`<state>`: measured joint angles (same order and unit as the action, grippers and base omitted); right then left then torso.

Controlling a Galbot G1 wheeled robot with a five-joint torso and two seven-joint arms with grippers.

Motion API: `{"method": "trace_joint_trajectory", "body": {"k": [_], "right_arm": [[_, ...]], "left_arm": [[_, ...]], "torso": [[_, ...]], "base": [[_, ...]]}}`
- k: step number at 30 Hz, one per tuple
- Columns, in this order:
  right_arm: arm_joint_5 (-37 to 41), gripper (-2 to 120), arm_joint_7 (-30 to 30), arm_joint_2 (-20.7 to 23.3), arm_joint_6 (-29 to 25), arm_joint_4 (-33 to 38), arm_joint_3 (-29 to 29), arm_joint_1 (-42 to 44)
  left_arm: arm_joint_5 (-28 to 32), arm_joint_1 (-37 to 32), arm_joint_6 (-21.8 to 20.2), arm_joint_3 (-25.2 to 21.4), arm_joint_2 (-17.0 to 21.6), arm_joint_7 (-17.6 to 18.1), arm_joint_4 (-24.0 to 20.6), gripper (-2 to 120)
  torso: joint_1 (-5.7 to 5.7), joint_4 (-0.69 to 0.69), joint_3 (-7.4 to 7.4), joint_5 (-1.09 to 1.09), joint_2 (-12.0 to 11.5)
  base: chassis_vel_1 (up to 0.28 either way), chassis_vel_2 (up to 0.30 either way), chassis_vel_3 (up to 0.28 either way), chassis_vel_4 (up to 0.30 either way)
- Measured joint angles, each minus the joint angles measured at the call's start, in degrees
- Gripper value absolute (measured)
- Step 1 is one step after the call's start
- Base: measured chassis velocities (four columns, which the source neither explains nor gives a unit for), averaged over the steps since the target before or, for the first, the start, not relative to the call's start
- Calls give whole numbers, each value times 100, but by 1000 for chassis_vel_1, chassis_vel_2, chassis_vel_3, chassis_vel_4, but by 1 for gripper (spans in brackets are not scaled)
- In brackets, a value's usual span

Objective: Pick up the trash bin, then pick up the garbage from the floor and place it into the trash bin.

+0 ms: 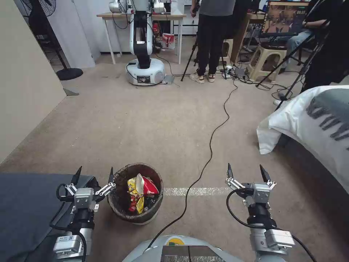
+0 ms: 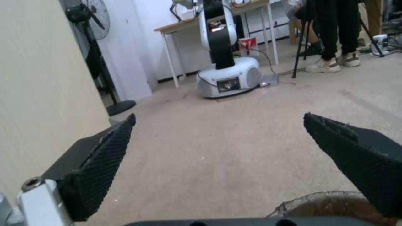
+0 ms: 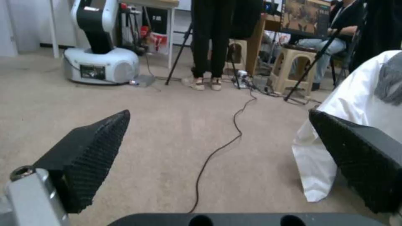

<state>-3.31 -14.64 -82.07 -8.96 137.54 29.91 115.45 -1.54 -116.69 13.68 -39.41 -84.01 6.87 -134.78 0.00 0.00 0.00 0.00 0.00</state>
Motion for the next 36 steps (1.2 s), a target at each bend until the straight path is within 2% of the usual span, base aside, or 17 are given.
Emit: {"method": "trace_joint_trajectory", "body": {"k": [36], "right_arm": [[3,100,-2,0,1,0,-1,-3]], "left_arm": [[5,5,-13,0,1,-5,-1,100]], "torso": [[0,0,0,0,0]], "base": [[0,0,0,0]]}}
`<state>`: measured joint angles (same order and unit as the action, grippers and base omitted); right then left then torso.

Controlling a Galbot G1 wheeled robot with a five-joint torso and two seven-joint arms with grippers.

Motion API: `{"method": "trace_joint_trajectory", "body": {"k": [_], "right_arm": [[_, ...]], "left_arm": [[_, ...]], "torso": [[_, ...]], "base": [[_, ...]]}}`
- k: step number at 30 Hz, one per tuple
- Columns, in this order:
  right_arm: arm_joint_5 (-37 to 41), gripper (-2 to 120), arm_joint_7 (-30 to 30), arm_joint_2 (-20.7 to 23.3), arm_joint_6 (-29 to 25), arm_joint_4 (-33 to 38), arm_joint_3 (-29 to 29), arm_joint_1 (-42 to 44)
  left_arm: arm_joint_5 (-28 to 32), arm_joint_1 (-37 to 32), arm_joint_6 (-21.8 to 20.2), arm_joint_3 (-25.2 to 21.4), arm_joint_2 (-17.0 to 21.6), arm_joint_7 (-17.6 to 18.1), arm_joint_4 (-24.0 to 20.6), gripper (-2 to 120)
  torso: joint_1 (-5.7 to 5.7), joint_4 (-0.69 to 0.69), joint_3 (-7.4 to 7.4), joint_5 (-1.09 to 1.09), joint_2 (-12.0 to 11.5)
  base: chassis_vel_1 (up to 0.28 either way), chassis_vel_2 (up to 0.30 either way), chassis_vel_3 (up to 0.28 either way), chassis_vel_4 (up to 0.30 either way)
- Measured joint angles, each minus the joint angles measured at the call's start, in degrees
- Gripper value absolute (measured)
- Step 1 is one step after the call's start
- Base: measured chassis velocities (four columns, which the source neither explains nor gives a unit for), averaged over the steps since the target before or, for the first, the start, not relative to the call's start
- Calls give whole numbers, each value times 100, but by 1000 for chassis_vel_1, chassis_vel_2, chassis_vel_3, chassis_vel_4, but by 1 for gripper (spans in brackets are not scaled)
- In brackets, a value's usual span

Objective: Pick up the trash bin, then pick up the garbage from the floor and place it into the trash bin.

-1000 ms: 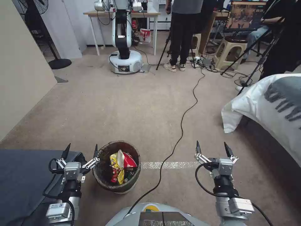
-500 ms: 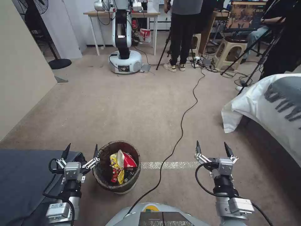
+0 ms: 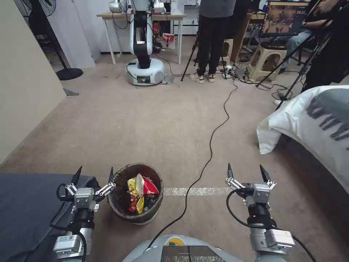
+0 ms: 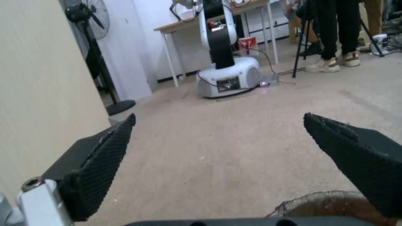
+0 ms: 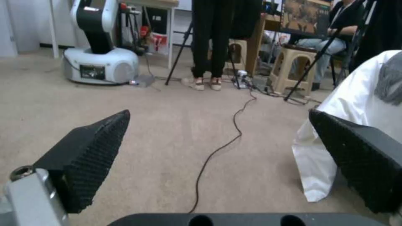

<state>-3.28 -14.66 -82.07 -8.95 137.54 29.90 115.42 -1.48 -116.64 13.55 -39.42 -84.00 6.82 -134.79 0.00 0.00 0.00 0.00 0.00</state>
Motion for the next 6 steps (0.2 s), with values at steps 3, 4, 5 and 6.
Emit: {"method": "trace_joint_trajectory", "body": {"k": [3,4,5,6], "right_arm": [[0,100,0,0,0,-1,0,0],[0,100,0,0,0,-1,0,0],[0,100,0,0,0,-1,0,0],[0,100,0,0,0,-1,0,0]], "left_arm": [[0,0,0,0,0,0,0,100],[0,0,0,0,0,0,0,100],[0,0,0,0,0,0,0,100],[0,0,0,0,0,0,0,100]], "torso": [[0,0,0,0,0],[0,0,0,0,0],[0,0,0,0,0],[0,0,0,0,0]], "base": [[0,0,0,0],[0,0,0,0],[0,0,0,0],[0,0,0,0]]}}
